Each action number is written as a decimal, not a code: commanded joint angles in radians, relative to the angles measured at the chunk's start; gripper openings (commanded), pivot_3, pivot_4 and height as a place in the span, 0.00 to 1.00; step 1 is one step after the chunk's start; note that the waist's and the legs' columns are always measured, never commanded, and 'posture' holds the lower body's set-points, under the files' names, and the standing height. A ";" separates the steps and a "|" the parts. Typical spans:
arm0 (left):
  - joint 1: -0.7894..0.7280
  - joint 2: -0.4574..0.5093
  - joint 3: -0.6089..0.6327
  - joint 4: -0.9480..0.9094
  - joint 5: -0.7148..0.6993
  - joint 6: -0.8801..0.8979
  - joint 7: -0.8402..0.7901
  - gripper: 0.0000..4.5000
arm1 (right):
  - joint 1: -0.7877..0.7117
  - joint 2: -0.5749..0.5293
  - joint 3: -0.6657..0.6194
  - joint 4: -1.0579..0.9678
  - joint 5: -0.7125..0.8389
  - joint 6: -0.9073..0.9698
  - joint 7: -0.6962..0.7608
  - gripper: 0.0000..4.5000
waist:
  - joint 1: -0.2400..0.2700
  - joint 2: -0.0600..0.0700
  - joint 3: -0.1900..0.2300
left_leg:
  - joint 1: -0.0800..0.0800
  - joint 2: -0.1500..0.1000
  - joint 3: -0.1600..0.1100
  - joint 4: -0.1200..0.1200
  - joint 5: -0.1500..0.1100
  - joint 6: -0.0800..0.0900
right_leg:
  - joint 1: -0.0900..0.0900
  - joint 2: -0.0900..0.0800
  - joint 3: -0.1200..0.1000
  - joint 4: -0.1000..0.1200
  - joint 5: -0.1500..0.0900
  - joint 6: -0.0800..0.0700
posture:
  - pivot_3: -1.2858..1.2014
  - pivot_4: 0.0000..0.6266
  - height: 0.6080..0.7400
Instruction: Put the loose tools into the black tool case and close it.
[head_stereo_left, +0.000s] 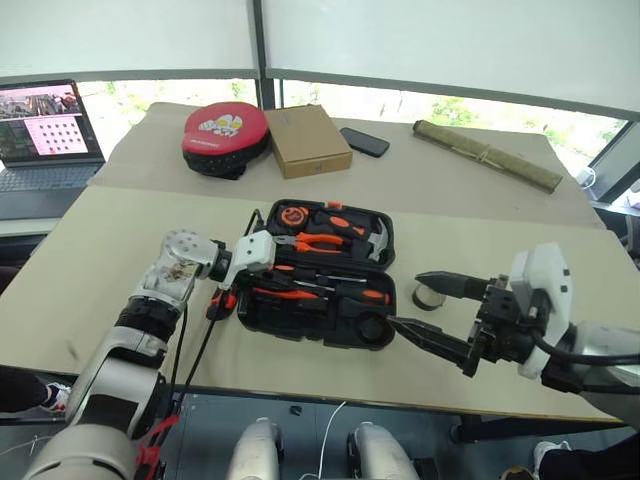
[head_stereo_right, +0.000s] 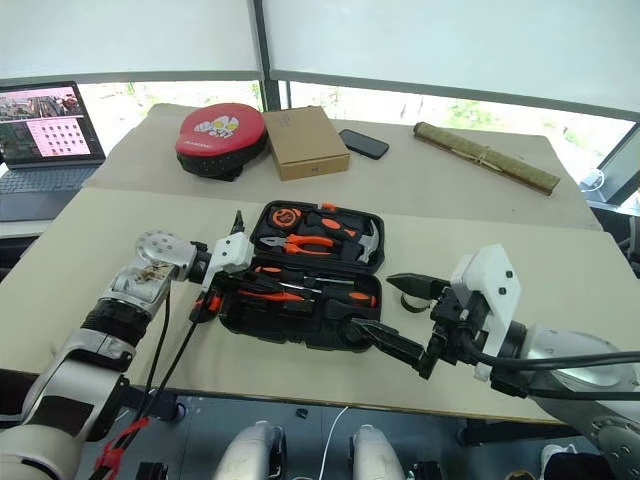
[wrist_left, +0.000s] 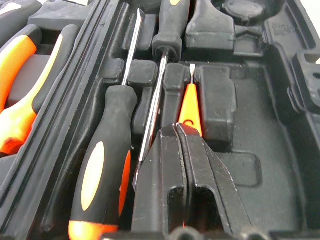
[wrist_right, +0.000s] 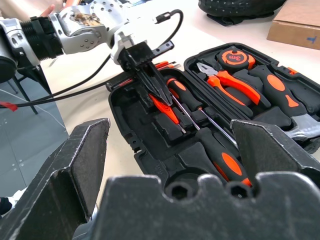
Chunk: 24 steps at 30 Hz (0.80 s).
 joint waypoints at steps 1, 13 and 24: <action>0.047 0.031 -0.015 0.015 0.055 0.011 0.009 0.02 | -0.021 0.001 0.005 0.005 -0.016 -0.026 0.016 1.00 | -0.001 0.000 0.000 | 0.002 0.000 0.000 -0.001 0.000 0.000 | 0.002 0.000 0.000 0.000 0.000 0.000 | 0.52 0.24 1.00; 0.102 0.104 0.183 -0.266 -0.120 0.255 0.080 0.02 | -0.186 0.001 0.114 0.116 -0.087 -0.023 0.105 1.00 | -0.010 0.000 0.001 | 0.002 0.000 0.001 -0.001 0.000 0.000 | 0.001 0.000 0.000 -0.001 0.000 0.000 | 0.52 0.24 1.00; 0.582 0.355 0.715 -0.602 -0.269 0.636 0.320 0.13 | -0.367 0.047 0.259 0.269 -0.224 -0.037 0.292 1.00 | -0.013 0.001 0.003 | 0.004 0.001 0.003 -0.007 0.000 0.000 | -0.001 -0.002 0.001 -0.002 -0.001 -0.001 | 0.52 0.24 1.00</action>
